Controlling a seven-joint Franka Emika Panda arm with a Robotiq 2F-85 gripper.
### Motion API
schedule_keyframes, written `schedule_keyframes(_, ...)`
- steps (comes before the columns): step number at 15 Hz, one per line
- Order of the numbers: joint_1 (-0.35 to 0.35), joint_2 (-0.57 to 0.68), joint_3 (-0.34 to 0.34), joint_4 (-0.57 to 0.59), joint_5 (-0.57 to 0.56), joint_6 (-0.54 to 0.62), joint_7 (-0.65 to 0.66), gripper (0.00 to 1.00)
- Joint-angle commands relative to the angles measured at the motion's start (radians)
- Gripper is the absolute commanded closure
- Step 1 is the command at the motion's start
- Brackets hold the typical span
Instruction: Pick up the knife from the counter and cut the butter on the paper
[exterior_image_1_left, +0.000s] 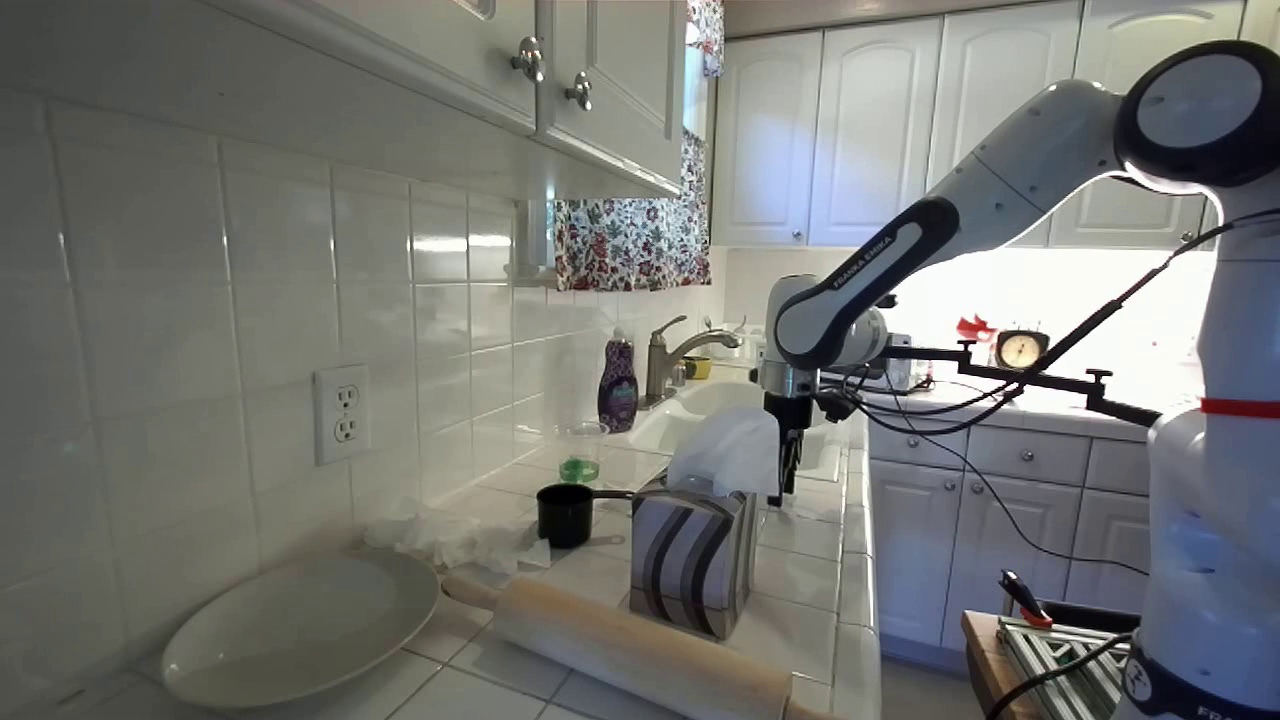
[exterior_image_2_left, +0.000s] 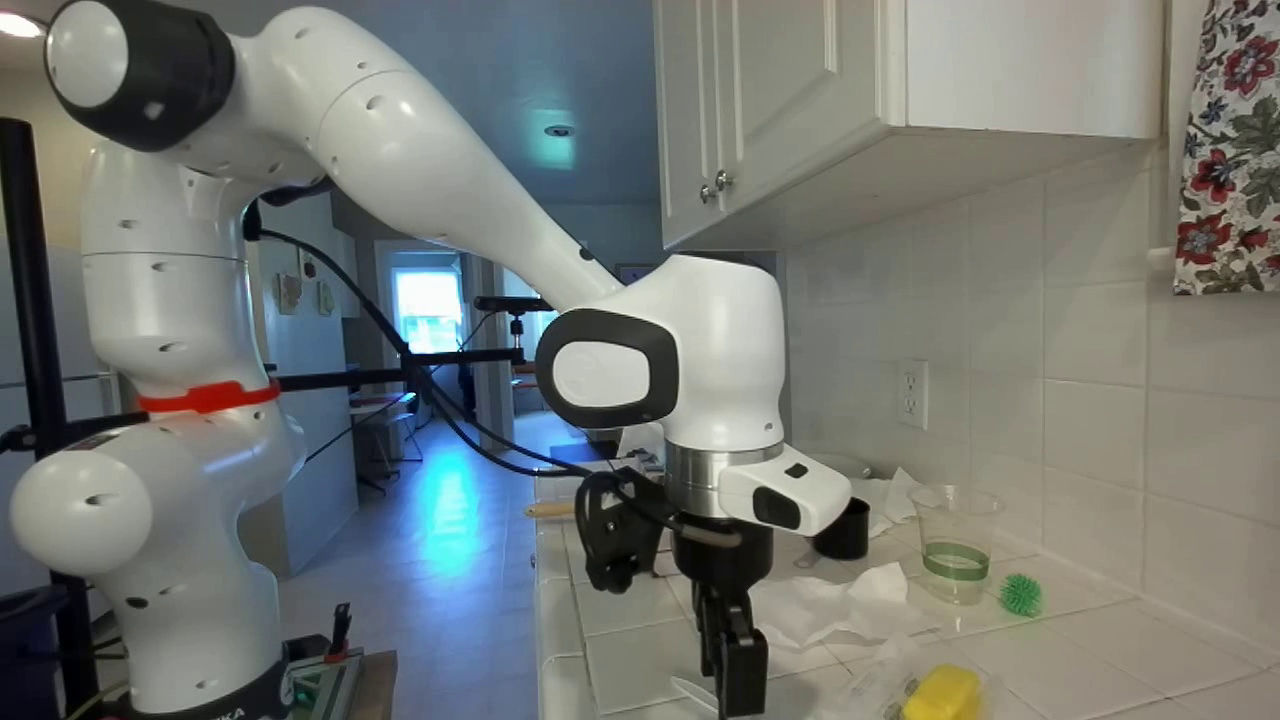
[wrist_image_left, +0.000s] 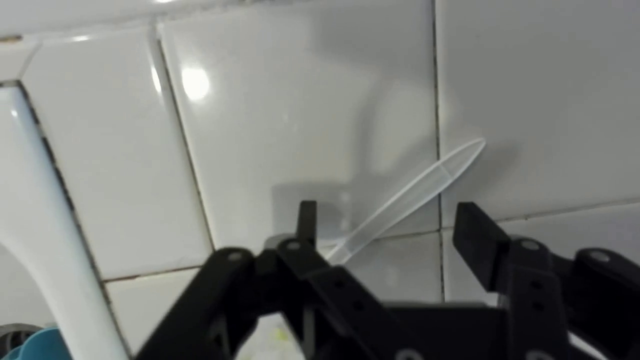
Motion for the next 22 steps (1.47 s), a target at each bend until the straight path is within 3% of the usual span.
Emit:
schedule_keyframes(1,-0.018,0.034,0.009,0.039,0.017,-0.016,-0.006,0.58)
schedule_keyframes(6,-0.024,0.041,0.01,0.046,0.017,-0.017,-0.005,0.98)
schedule_keyframes(12,-0.025,0.036,0.01,0.044,0.016,-0.016,-0.005,0.99)
schedule_keyframes(22,-0.009,-0.144,0.01,0.009,0.024,-0.044,-0.006,0.99)
